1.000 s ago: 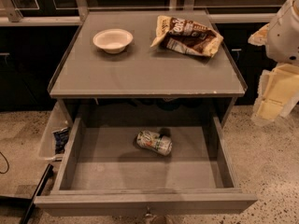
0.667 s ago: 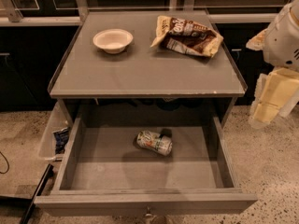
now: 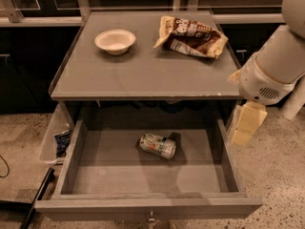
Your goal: Pick 7up can from top drawer and place on counter
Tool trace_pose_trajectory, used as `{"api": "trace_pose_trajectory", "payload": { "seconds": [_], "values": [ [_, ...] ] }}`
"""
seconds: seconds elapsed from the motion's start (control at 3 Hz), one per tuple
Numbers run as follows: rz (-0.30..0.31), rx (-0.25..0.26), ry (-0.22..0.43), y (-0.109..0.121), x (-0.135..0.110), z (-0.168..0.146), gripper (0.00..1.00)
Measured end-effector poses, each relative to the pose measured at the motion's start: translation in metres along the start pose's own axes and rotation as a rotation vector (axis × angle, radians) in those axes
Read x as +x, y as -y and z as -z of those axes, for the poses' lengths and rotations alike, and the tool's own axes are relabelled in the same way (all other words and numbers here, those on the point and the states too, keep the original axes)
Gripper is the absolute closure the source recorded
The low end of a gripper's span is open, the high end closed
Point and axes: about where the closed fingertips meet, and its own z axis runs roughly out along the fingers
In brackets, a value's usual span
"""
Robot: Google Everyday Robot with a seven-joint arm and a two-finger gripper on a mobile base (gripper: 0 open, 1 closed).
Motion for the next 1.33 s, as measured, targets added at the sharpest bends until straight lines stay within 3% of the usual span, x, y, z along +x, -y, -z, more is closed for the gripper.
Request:
{"api": "trace_pose_trajectory", "payload": {
  "seconds": [0.33,0.67,1.0,1.33],
  "values": [
    [0.031,-0.027,0.010,-0.003,-0.004,-0.045,0.00],
    [0.031,-0.027,0.010,-0.003,-0.004,-0.045,0.00],
    [0.006,-0.072,0.070,-0.011,-0.007,-0.072,0.00],
    [-0.022,-0.118,0.171,-0.025,-0.015,-0.120,0.00]
  ]
}}
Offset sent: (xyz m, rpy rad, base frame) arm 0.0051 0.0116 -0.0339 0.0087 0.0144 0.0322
